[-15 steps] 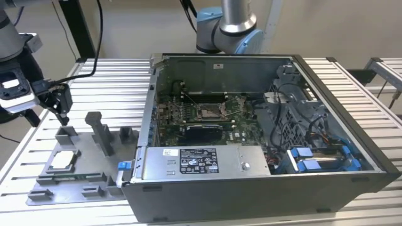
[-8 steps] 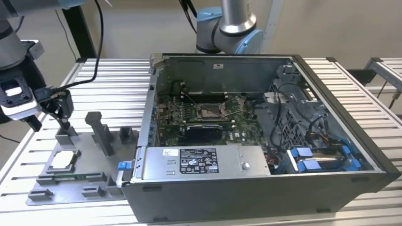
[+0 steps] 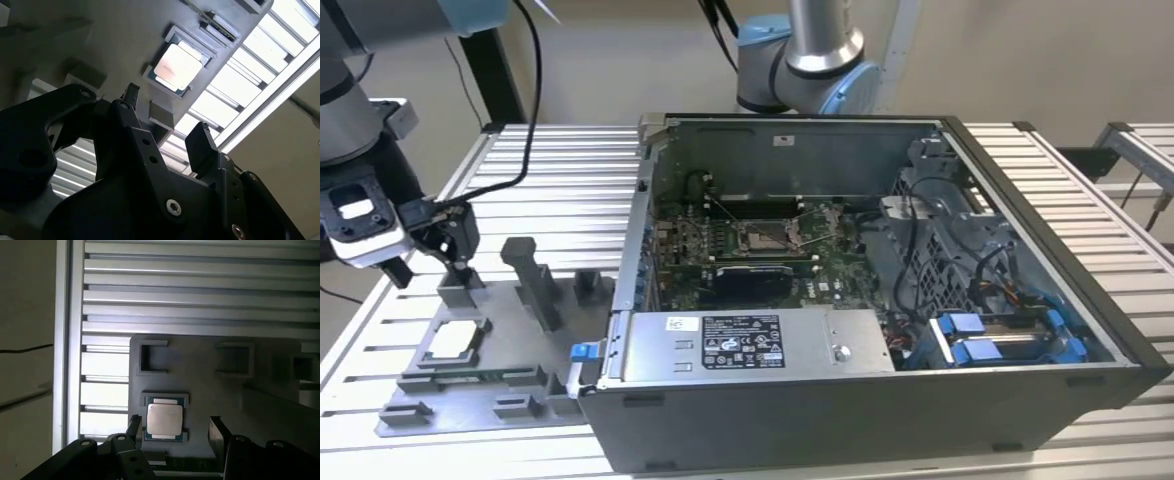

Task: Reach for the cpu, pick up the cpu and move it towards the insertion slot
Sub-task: 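Pick up the cpu and move it towards the insertion slot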

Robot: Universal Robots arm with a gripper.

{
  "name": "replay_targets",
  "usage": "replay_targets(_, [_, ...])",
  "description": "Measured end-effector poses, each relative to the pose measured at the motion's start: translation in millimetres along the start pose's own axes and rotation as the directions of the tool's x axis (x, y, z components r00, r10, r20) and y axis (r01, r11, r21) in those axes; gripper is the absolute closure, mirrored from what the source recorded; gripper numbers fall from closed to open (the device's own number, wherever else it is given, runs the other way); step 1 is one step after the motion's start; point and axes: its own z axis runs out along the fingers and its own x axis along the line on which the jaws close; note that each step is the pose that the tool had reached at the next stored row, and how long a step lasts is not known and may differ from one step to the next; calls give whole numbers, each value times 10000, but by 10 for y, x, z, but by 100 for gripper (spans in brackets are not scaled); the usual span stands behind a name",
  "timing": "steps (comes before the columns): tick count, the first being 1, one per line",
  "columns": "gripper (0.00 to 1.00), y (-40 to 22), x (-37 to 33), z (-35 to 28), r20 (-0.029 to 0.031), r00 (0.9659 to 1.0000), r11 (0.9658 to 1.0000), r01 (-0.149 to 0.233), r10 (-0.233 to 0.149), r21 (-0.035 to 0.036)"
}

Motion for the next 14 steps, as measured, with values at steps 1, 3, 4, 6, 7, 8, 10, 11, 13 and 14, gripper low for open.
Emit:
replay_targets(1, [0,-5,0,16,-1,10000,10000,-2,2,0])
replay_targets(3, [0,-15,3,54,1,10000,10000,-12,12,0])
replay_targets(4, [0,-19,5,71,0,10000,10000,-16,16,0])
replay_targets(6, [0,-29,9,107,0,10000,10000,-29,29,1])
replay_targets(7, [0,-35,10,125,0,10000,10000,-36,36,0])
replay_targets(8, [0,-39,12,141,0,10000,10000,-43,43,1])
replay_targets(10, [0,-50,15,180,2,10000,10000,-57,57,0])
replay_targets(11, [0,-56,16,197,2,10000,10000,-62,62,0])
replay_targets(13, [0,-65,19,233,2,10000,10000,-73,73,0])
replay_targets(14, [0,-71,19,252,3,10000,10000,-75,75,0])
